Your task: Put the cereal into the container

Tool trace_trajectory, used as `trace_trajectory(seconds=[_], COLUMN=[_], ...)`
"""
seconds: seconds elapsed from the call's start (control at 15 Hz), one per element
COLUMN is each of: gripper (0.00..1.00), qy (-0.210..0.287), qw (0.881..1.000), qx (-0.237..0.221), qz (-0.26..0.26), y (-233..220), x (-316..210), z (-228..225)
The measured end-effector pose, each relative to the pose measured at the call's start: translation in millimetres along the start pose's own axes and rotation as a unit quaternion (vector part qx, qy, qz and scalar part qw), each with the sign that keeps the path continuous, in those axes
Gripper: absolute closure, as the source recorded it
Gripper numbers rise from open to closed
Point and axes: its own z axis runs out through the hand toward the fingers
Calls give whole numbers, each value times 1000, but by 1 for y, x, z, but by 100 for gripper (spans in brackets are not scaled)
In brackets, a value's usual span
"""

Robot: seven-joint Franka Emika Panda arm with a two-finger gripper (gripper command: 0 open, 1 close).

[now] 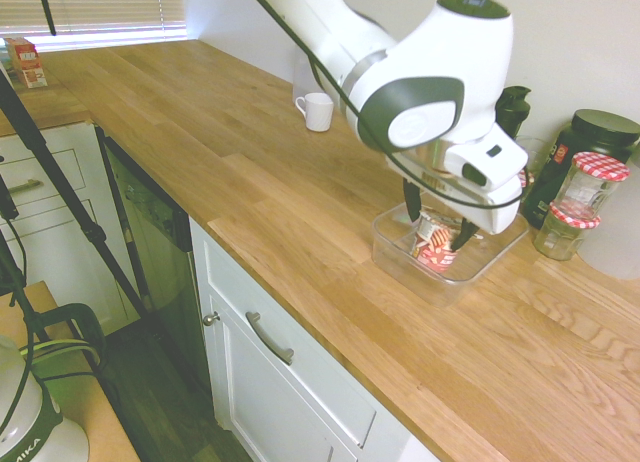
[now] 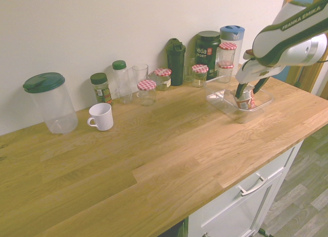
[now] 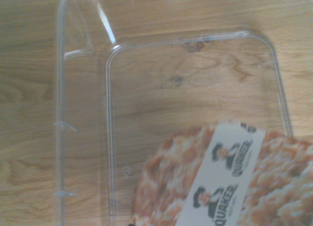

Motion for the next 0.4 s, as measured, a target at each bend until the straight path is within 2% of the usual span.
trace_trajectory(seconds=[0.2,0.4], gripper=[0,0], qy=[0,4], qw=[1000,1000], qx=[-4,1], qz=[3,3], y=[-10,-15], x=[6,4], z=[-45,-53])
